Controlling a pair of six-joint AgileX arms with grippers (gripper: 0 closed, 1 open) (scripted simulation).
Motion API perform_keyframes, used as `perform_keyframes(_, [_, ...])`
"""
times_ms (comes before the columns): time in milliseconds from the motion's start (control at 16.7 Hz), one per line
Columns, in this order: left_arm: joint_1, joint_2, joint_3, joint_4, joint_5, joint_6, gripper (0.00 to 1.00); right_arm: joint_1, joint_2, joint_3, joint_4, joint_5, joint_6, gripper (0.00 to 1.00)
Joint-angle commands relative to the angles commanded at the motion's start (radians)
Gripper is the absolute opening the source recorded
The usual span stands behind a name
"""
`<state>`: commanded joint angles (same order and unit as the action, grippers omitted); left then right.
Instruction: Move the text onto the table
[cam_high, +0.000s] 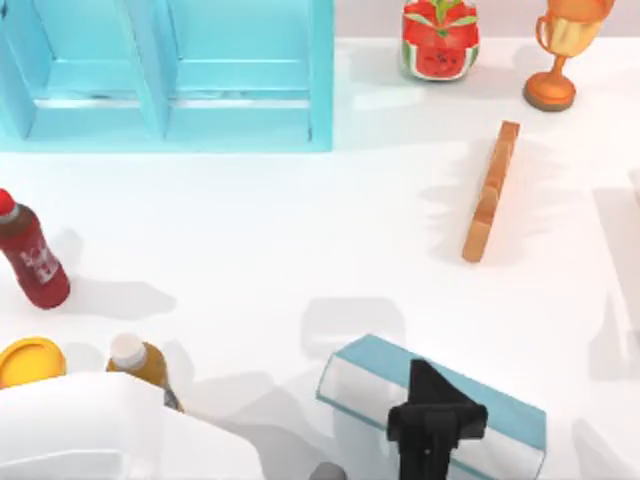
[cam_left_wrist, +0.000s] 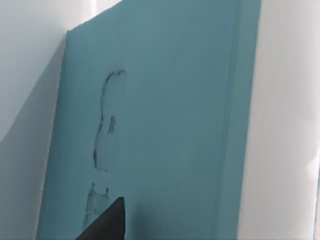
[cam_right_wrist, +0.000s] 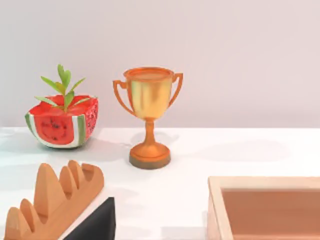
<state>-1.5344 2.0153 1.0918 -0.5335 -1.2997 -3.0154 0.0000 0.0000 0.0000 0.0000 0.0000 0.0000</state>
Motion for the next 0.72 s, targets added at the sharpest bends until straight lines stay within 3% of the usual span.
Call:
perform_keyframes(420, [-0.005, 0.005, 0.003, -0.013, 0.004, -0.012, 1.00, 0.000, 0.000, 0.000, 0.000, 0.000, 0.000, 1.00])
perform_keyframes(720, [-0.076, 0.069, 0.085, -0.206, 0.044, -0.220, 1.00, 0.000, 0.000, 0.000, 0.000, 0.000, 0.000, 1.00])
